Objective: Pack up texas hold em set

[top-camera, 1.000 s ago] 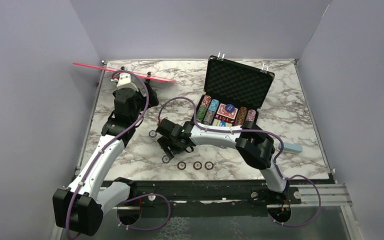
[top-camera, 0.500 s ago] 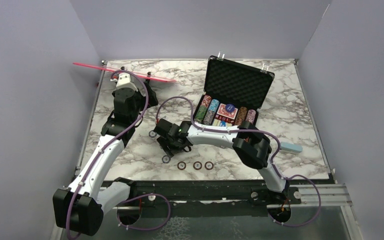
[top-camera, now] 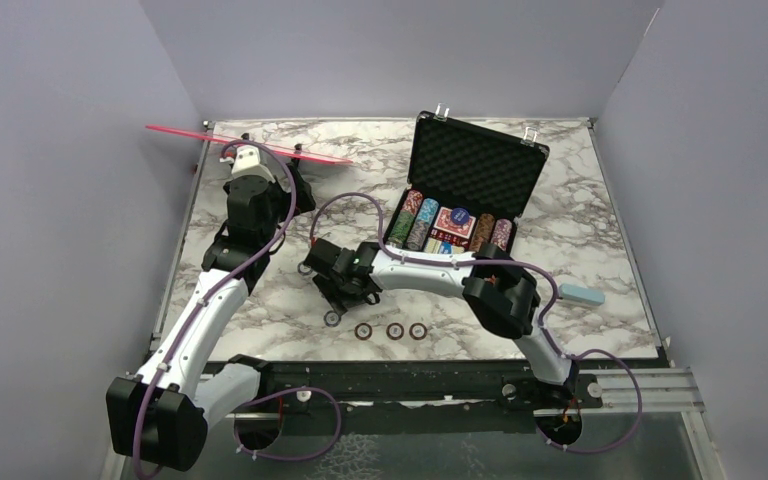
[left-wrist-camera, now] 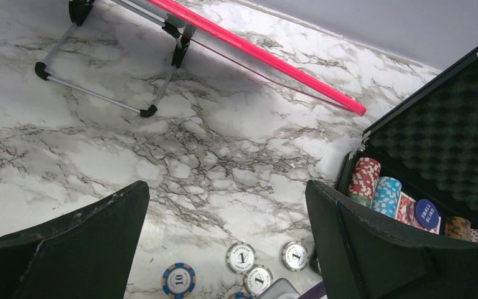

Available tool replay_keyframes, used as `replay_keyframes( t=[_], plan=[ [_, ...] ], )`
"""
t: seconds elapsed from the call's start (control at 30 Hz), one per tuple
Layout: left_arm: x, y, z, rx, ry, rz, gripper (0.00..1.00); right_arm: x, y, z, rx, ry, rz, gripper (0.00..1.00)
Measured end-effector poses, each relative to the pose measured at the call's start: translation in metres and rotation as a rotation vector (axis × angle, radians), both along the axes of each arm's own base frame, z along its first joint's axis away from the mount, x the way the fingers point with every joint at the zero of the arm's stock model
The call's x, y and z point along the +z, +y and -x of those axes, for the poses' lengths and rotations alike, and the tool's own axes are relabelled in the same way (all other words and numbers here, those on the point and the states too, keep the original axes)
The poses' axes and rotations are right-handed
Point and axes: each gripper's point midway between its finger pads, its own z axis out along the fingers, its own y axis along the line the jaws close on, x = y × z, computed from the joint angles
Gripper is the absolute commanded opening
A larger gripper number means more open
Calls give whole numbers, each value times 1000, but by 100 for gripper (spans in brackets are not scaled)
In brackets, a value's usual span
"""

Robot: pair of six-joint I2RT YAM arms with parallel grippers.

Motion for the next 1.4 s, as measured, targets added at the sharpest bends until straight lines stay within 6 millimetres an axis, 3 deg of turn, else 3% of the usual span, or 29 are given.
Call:
replay_keyframes(
  t=[0.13, 0.33, 0.47, 0.57, 0.63, 0.73, 0.87, 1.03, 1.2, 1.3, 1.4],
  plan=[
    [0, 0, 0, 0, 0, 0, 99, 0, 0, 0, -3, -1, 3, 51],
    [0, 0, 0, 1, 0, 0, 99, 1, -2, 0, -4, -4, 0, 51],
    [0, 1, 0, 2, 0, 0, 99, 8, -18, 5, -8, -10, 9, 51],
    [0, 1, 0, 2, 0, 0, 99, 29, -27, 5, -18, -46, -18, 51],
    [0, 1, 0, 2, 0, 0, 99, 54, -31, 0, -34, -96, -56, 52],
    [0, 1, 0, 2, 0, 0, 99, 96, -36, -16, -84, -182, -136, 52],
    [0, 1, 0, 2, 0, 1, 99, 122, -61, -40, -188, -247, -185, 52],
    [0, 1, 0, 2, 0, 1, 99, 105, -126, -79, -385, -260, -120, 54],
    [0, 1, 0, 2, 1, 1, 99, 78, -190, -101, -551, -236, -42, 54],
    [0, 1, 0, 2, 0, 1, 99, 68, -211, -106, -601, -221, -17, 54],
    [0, 1, 0, 2, 1, 0, 99, 62, -217, -106, -622, -208, -14, 54]
  ],
)
